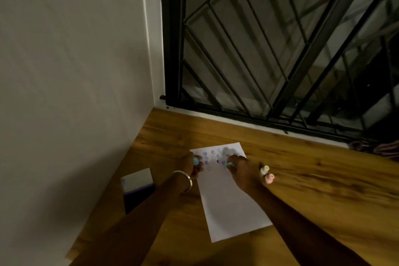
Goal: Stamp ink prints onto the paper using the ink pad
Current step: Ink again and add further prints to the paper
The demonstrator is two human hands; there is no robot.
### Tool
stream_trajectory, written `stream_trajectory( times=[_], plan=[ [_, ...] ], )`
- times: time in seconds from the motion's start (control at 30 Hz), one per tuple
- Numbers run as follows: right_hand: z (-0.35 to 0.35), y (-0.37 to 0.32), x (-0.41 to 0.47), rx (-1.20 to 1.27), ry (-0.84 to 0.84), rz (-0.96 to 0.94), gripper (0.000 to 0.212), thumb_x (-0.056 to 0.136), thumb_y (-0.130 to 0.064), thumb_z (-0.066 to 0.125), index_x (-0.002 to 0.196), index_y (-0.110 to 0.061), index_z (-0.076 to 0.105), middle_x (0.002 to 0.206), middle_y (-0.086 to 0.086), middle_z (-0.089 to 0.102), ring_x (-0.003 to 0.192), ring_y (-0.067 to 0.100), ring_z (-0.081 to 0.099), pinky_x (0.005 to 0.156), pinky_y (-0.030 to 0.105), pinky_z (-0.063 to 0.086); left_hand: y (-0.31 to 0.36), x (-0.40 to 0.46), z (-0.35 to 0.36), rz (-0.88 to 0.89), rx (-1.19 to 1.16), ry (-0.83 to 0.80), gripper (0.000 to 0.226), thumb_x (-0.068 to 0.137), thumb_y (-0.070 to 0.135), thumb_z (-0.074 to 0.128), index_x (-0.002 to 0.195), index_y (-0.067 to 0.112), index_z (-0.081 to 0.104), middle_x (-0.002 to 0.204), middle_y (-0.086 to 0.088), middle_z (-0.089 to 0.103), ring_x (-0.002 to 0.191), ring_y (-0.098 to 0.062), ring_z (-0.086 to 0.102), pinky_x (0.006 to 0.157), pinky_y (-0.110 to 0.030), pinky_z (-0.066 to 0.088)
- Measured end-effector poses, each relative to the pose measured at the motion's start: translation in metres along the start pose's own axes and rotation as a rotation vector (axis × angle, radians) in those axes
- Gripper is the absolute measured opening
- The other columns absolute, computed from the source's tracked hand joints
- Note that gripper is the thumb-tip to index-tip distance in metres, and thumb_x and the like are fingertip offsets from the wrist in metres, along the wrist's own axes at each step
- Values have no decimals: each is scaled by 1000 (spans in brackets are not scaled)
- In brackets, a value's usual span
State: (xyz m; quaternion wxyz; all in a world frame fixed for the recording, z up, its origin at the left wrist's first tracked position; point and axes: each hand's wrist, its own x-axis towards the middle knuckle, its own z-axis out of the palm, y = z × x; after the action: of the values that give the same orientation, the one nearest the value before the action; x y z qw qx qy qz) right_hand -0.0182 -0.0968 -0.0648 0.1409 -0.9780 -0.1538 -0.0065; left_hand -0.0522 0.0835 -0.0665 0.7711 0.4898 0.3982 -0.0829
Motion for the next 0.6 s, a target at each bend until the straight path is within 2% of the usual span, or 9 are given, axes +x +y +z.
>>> stream_trajectory(
  times=[0.1, 0.17, 0.23, 0.3, 0.37, 0.4, 0.47, 0.53, 0.6],
  plan=[
    [2, 3, 9, -63, -77, -49, 36, 98, -34, 49, 131, -21, 54, 136, 1, 59, 122, 20, 56, 105, 31, 39, 1, 6, 9, 20, 46, -21, 28, 91, 17, 43, 66, 12, 55, 61, -3, 52, 47, -14, 46, 49, -21, 27],
    [5, 2, 16, -70, -198, -65, 37, 99, -33, 46, 134, -21, 50, 141, 5, 52, 128, 23, 51, 109, 34, 36, 3, 9, 11, 73, 167, 0, 25, 91, 17, 48, 71, 9, 58, 64, -5, 53, 52, -15, 47, 44, -22, 32],
    [11, -2, 21, -125, -250, -104, 39, 100, -31, 43, 137, -20, 46, 146, 7, 47, 132, 25, 46, 113, 35, 31, 1, 13, 10, 162, 307, 30, 20, 91, 15, 54, 91, -1, 64, 78, -13, 64, 58, -18, 53, 43, -21, 41],
    [17, -6, 23, -128, -222, -134, 41, 100, -30, 44, 139, -17, 46, 146, 8, 47, 133, 25, 44, 114, 34, 28, -4, 17, 5, 229, 452, 55, 27, 93, 20, 54, 102, -3, 65, 100, -21, 69, 73, -27, 63, 57, -25, 49],
    [22, -12, 26, -151, -208, -160, 39, 100, -30, 45, 137, -17, 48, 142, 8, 51, 129, 25, 49, 111, 35, 33, -7, 20, 1, 245, 563, 74, 31, 95, 26, 52, 100, 0, 66, 106, -21, 69, 87, -32, 64, 77, -37, 52],
    [22, -14, 28, -168, -216, -166, 39, 99, -29, 46, 136, -16, 48, 141, 8, 52, 127, 25, 50, 109, 36, 36, -9, 22, -1, 251, 582, 78, 31, 94, 28, 52, 100, 1, 66, 103, -20, 69, 85, -30, 63, 81, -38, 52],
    [22, -18, 34, -208, -243, -176, 38, 99, -29, 46, 135, -17, 48, 139, 8, 53, 125, 25, 52, 108, 38, 40, -10, 24, -2, 264, 580, 72, 25, 94, 29, 54, 97, 7, 66, 89, -11, 68, 75, -24, 61, 73, -33, 51],
    [24, -21, 37, -236, -260, -194, 36, 99, -28, 46, 133, -17, 50, 137, 8, 55, 122, 25, 54, 106, 38, 42, -13, 24, -3, 280, 572, 65, 15, 93, 29, 56, 84, 17, 61, 80, -4, 64, 66, -14, 58, 68, -30, 49],
    [25, -23, 38, -248, -278, -198, 36, 98, -28, 47, 132, -17, 50, 136, 8, 55, 121, 25, 55, 104, 38, 44, -16, 25, -4, 312, 620, 56, 14, 92, 29, 57, 83, 18, 57, 92, -8, 69, 79, -19, 63, 76, -32, 52]
  ],
)
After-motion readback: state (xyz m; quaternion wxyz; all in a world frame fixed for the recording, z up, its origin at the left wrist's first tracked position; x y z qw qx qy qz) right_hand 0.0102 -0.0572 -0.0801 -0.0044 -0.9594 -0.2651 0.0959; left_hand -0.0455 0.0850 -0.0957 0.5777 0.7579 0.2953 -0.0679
